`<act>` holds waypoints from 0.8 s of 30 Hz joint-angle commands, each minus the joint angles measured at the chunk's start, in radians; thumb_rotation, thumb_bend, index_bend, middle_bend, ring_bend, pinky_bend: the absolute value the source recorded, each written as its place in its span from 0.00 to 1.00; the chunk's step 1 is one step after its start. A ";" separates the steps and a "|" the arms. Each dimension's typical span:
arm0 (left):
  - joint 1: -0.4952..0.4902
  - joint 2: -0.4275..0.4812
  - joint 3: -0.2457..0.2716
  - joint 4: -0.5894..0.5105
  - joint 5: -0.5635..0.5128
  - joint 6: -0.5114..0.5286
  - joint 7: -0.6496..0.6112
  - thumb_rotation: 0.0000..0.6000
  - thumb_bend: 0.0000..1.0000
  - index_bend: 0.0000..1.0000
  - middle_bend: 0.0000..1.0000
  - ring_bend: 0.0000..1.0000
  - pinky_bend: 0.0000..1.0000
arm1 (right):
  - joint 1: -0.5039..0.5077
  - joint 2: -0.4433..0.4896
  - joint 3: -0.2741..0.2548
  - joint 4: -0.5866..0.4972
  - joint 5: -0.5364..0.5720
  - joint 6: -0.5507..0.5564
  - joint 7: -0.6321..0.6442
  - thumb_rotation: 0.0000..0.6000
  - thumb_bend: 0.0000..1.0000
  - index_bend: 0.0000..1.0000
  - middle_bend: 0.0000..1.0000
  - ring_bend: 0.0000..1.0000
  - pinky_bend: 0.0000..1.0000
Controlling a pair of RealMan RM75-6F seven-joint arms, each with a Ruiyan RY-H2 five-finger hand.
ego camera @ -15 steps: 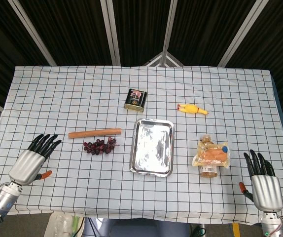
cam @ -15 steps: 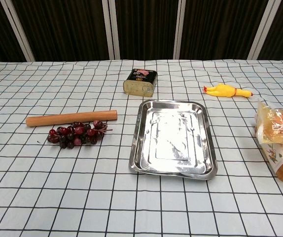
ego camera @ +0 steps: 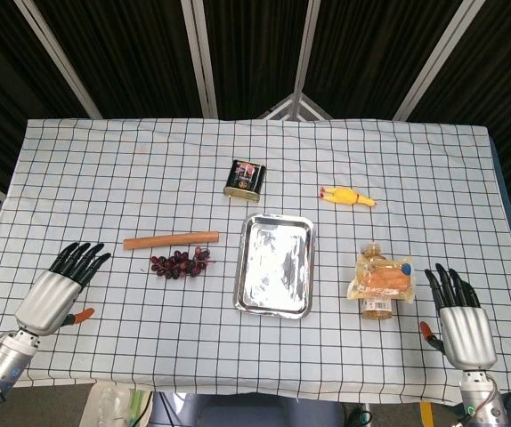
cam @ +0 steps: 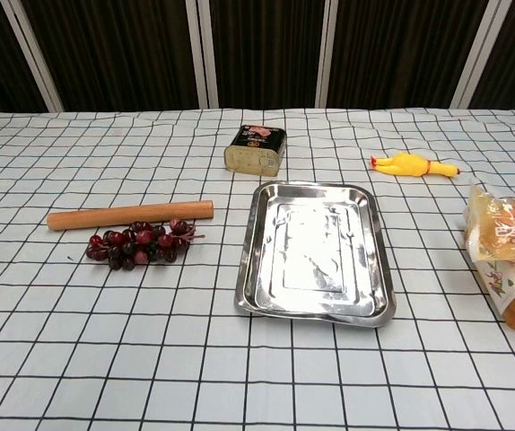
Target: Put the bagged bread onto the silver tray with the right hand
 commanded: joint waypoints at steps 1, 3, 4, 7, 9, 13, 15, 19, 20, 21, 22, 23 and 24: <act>-0.002 0.002 -0.004 0.002 -0.006 -0.004 -0.006 1.00 0.08 0.00 0.00 0.00 0.02 | 0.066 -0.046 0.044 0.028 0.051 -0.087 -0.037 1.00 0.32 0.00 0.00 0.00 0.16; -0.005 0.003 -0.008 0.005 -0.018 -0.013 -0.009 1.00 0.08 0.00 0.00 0.00 0.02 | 0.096 -0.066 0.062 0.032 0.082 -0.131 -0.066 1.00 0.32 0.00 0.00 0.00 0.16; -0.005 0.004 -0.009 0.005 -0.023 -0.017 -0.010 1.00 0.08 0.00 0.00 0.00 0.02 | 0.109 -0.075 0.070 0.033 0.094 -0.149 -0.078 1.00 0.32 0.00 0.00 0.00 0.16; -0.007 0.007 -0.013 0.003 -0.036 -0.025 -0.010 1.00 0.08 0.00 0.00 0.00 0.02 | 0.153 -0.108 0.091 0.037 0.138 -0.208 -0.118 1.00 0.32 0.00 0.00 0.00 0.16; -0.006 0.011 -0.013 -0.001 -0.038 -0.025 -0.013 1.00 0.08 0.00 0.00 0.00 0.02 | 0.176 -0.131 0.101 0.042 0.164 -0.237 -0.142 1.00 0.32 0.00 0.00 0.00 0.16; -0.004 0.018 -0.012 -0.007 -0.034 -0.018 -0.020 1.00 0.08 0.00 0.00 0.00 0.02 | 0.204 -0.164 0.111 0.050 0.193 -0.265 -0.168 1.00 0.32 0.00 0.02 0.00 0.21; -0.003 0.021 -0.011 -0.008 -0.034 -0.016 -0.023 1.00 0.08 0.00 0.00 0.00 0.02 | 0.216 -0.178 0.117 0.054 0.204 -0.271 -0.176 1.00 0.32 0.07 0.11 0.07 0.33; -0.003 0.024 -0.013 -0.009 -0.039 -0.019 -0.025 1.00 0.08 0.00 0.00 0.00 0.02 | 0.231 -0.192 0.129 0.069 0.213 -0.264 -0.180 1.00 0.32 0.45 0.39 0.30 0.54; -0.003 0.024 -0.013 -0.010 -0.040 -0.020 -0.025 1.00 0.08 0.00 0.00 0.00 0.02 | 0.233 -0.195 0.131 0.075 0.213 -0.256 -0.182 1.00 0.32 0.49 0.43 0.34 0.56; -0.003 0.025 -0.014 -0.011 -0.041 -0.020 -0.025 1.00 0.08 0.00 0.00 0.00 0.02 | 0.234 -0.198 0.132 0.078 0.211 -0.252 -0.181 1.00 0.32 0.55 0.47 0.38 0.58; -0.003 0.025 -0.014 -0.012 -0.041 -0.020 -0.024 1.00 0.08 0.00 0.00 0.00 0.02 | 0.236 -0.201 0.132 0.079 0.208 -0.245 -0.179 1.00 0.32 0.59 0.49 0.40 0.59; -0.003 0.025 -0.014 -0.013 -0.041 -0.020 -0.023 1.00 0.08 0.00 0.00 0.00 0.02 | 0.237 -0.202 0.132 0.079 0.203 -0.239 -0.177 1.00 0.32 0.61 0.50 0.40 0.60; -0.003 0.025 -0.014 -0.014 -0.041 -0.020 -0.022 1.00 0.08 0.00 0.00 0.00 0.02 | 0.239 -0.204 0.131 0.080 0.193 -0.229 -0.177 1.00 0.32 0.64 0.50 0.40 0.61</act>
